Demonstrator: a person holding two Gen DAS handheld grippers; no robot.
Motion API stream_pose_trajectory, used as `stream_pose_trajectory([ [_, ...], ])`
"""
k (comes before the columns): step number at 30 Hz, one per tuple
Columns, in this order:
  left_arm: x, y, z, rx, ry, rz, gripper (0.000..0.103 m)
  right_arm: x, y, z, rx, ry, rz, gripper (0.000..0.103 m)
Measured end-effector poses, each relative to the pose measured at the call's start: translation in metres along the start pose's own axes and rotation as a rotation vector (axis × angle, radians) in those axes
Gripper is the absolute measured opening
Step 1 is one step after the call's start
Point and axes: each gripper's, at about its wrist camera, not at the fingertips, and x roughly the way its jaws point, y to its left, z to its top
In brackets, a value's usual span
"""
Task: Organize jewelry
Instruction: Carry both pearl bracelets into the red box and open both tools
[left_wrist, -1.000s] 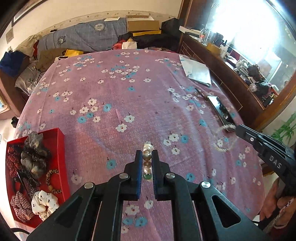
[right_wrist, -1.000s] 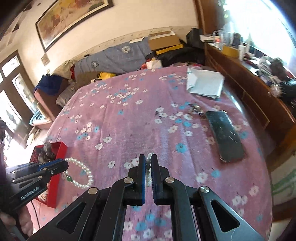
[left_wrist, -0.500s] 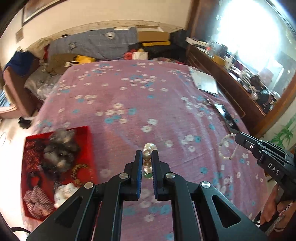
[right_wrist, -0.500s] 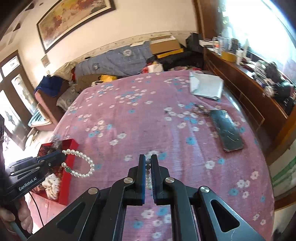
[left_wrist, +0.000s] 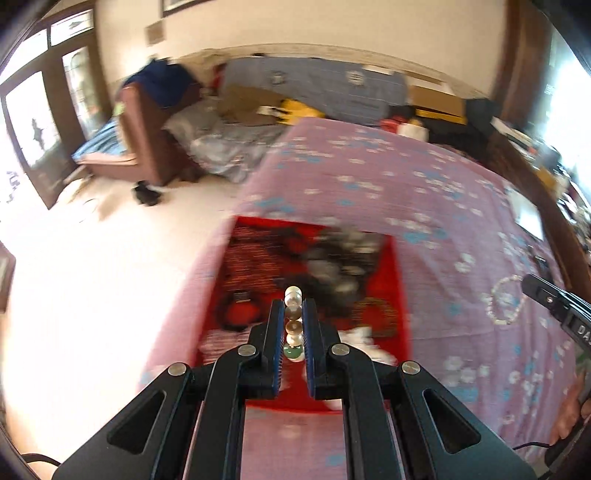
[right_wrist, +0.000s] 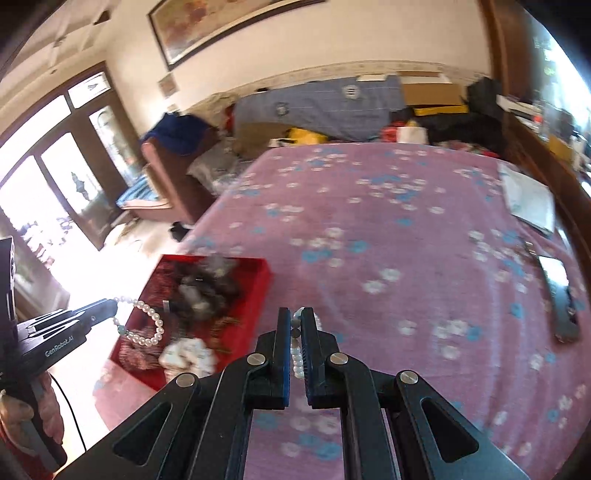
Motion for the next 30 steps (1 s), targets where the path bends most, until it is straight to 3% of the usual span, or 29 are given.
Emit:
stream_pose_trajectory([
  [4, 0.006, 0.041, -0.004, -0.067, 0.021, 0.055, 0.009, 0.022, 0.027, 0.000, -0.031, 0.046, 0.060, 0.006],
  [9, 0.013, 0.064, -0.010, -0.107, 0.042, 0.061, 0.009, 0.039, 0.053, 0.002, -0.071, 0.081, 0.104, 0.007],
  [14, 0.022, 0.062, -0.009, -0.111, 0.063, 0.002, 0.009, 0.049, 0.062, 0.003, -0.063, 0.106, 0.140, 0.007],
  [19, 0.036, 0.049, 0.000, -0.100, 0.076, -0.107, 0.009, 0.058, 0.063, 0.002, -0.026, 0.137, 0.183, 0.007],
  [30, 0.087, 0.038, 0.004, -0.134, 0.176, -0.294, 0.009, 0.073, 0.067, -0.005, -0.007, 0.186, 0.208, 0.007],
])
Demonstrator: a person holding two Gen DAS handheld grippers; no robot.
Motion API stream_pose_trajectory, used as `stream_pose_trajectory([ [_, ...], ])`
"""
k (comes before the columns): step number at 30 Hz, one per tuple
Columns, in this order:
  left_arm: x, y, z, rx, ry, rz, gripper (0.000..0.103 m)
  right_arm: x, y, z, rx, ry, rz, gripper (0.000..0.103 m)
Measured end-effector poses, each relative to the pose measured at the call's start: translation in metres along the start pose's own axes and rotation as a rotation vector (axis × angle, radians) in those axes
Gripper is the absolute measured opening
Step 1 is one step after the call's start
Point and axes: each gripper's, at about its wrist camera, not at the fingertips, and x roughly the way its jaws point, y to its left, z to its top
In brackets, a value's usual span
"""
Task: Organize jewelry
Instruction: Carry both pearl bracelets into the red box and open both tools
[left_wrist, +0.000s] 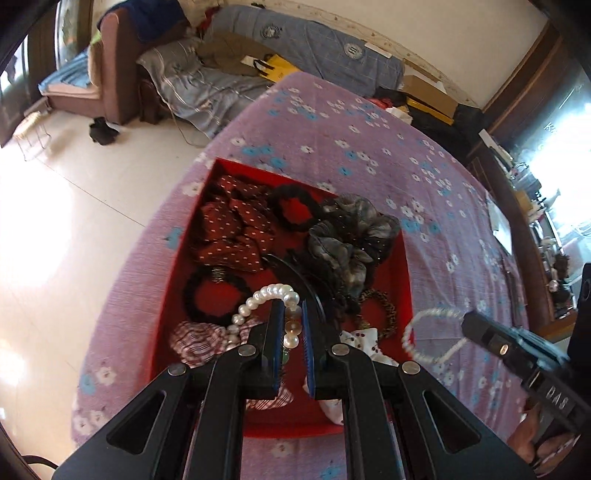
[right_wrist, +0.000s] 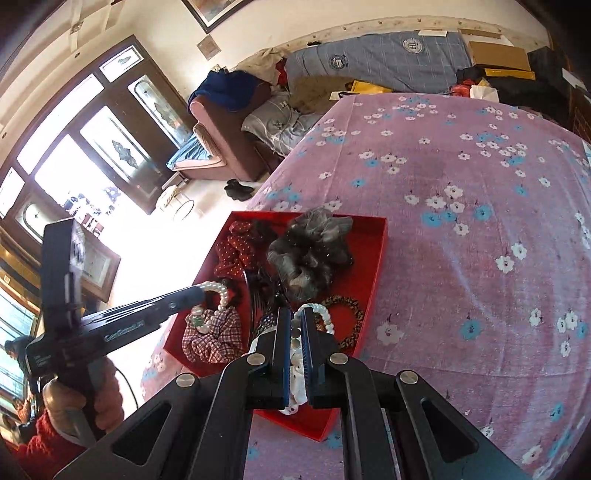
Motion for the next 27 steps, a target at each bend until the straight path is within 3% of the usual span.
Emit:
stream_pose_trajectory([
  [5, 0.014, 0.003, 0.007, -0.017, 0.033, -0.047, 0.009, 0.009, 0.007, -0.003, -0.001, 0.028, 0.047, 0.007],
  [8, 0.028, 0.002, 0.008, -0.005, 0.062, -0.019, 0.009, 0.015, 0.008, -0.004, 0.020, 0.040, 0.093, 0.007],
  [11, 0.041, -0.001, 0.006, 0.037, 0.088, 0.072, 0.009, 0.019, 0.005, -0.005, 0.044, 0.051, 0.114, 0.007],
  [14, 0.048, -0.005, 0.002, 0.085, 0.091, 0.124, 0.009, 0.022, 0.003, -0.001, 0.042, 0.047, 0.092, 0.007],
  [27, 0.048, -0.020, 0.000, 0.113, 0.075, 0.126, 0.009, 0.070, -0.024, 0.047, 0.002, 0.046, -0.099, 0.007],
])
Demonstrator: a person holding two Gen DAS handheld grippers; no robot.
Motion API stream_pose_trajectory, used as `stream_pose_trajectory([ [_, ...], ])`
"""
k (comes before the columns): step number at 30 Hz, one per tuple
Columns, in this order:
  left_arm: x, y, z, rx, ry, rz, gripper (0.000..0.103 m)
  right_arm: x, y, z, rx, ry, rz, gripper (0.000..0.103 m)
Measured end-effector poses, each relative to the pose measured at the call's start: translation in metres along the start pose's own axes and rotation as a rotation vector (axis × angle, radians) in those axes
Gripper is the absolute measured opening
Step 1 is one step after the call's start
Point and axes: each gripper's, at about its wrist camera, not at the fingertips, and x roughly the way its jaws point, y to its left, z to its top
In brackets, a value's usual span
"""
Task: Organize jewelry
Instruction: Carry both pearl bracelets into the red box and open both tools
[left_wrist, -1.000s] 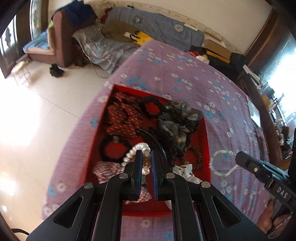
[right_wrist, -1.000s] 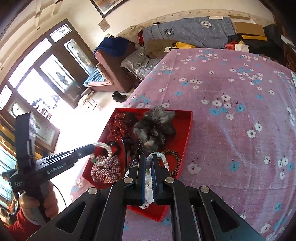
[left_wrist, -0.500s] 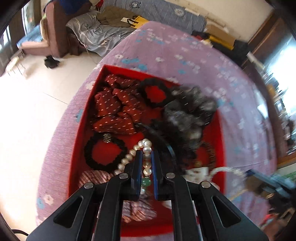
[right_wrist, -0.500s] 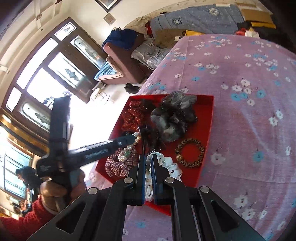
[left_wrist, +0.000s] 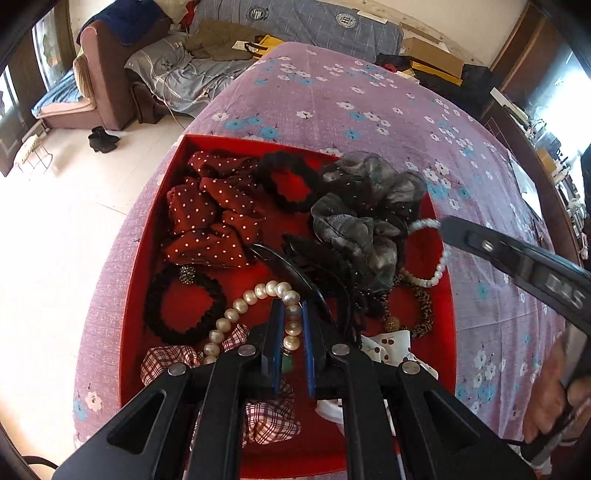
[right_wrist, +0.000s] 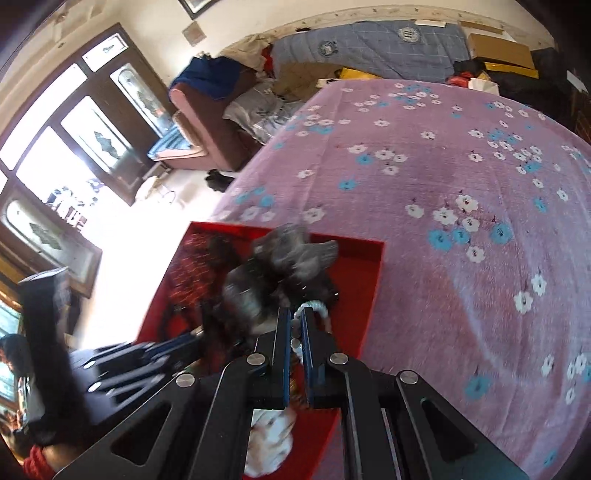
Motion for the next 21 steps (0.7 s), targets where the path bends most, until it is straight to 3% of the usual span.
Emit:
stream_pose_trajectory([
  [8, -0.010, -0.005, -0.004, 0.028, -0.029, 0.071, 0.009, 0.020, 0.001, 0.003, -0.053, 0.017, -0.083, 0.007],
  [18, -0.036, -0.013, -0.007, 0.031, -0.087, 0.139, 0.009, 0.035, -0.005, 0.009, -0.073, 0.033, -0.122, 0.007],
  [21, -0.048, -0.012, -0.006, 0.020, -0.105, 0.163, 0.015, 0.035, -0.005, 0.011, -0.077, 0.036, -0.118, 0.007],
])
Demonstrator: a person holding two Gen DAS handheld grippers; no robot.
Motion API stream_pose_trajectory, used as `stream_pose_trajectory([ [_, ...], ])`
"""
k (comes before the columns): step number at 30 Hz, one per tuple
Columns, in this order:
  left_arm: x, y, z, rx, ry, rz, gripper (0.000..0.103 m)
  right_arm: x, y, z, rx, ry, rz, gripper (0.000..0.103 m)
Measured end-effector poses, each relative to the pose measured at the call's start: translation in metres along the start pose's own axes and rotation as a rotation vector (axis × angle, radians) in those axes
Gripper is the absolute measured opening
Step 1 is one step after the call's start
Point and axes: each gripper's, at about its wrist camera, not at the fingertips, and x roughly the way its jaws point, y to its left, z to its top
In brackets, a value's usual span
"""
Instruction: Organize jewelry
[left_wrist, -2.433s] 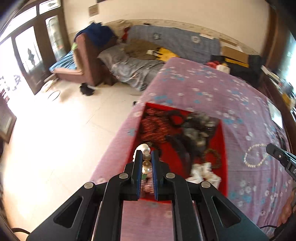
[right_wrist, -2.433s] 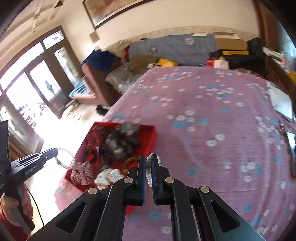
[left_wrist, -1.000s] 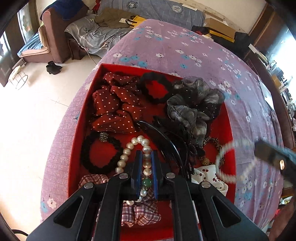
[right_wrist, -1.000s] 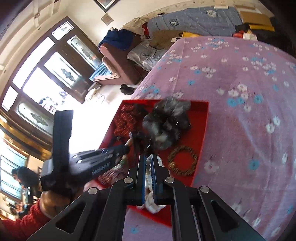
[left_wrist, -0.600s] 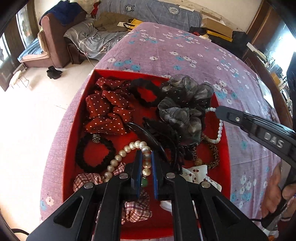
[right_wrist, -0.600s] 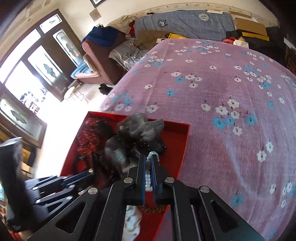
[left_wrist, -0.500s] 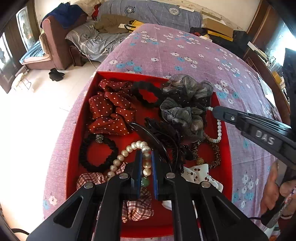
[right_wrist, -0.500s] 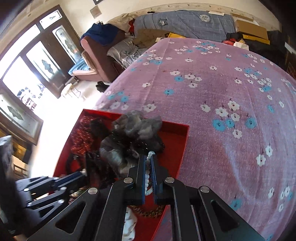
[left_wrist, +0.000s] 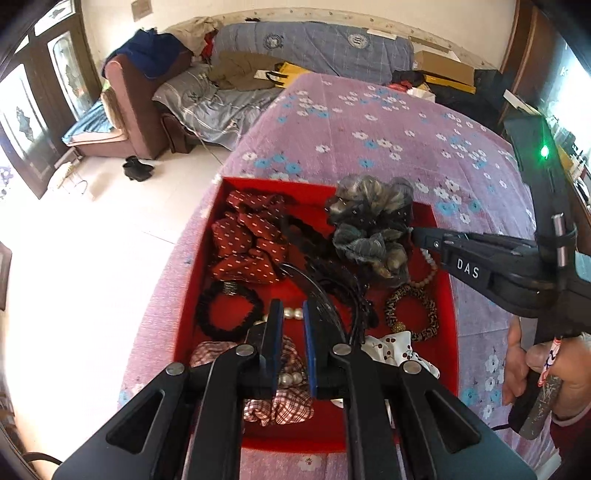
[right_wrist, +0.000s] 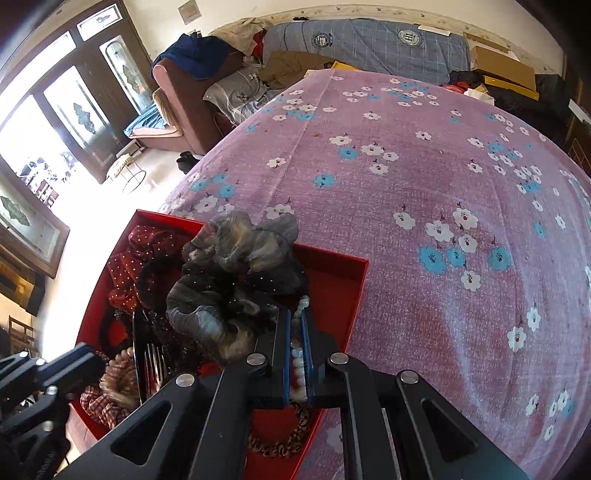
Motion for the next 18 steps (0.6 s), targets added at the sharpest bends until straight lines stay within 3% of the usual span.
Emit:
stream_pose_trajectory([
  [3, -0.010, 0.005, 0.001, -0.022, -0.018, 0.015, 0.026, -0.005, 0.000, 0.000, -0.004, -0.011, 0.002, 0.007],
  [6, -0.017, 0.008, 0.001, -0.035, -0.028, 0.035, 0.027, -0.014, 0.002, -0.002, -0.013, -0.025, 0.008, 0.008],
  [11, -0.021, 0.007, -0.003, -0.049, -0.014, 0.065, 0.028, -0.033, 0.002, -0.008, -0.009, -0.056, 0.020, 0.027],
  [18, -0.023, 0.002, -0.008, -0.053, -0.003, 0.098, 0.029, -0.056, 0.001, -0.023, 0.010, -0.073, 0.034, 0.028],
])
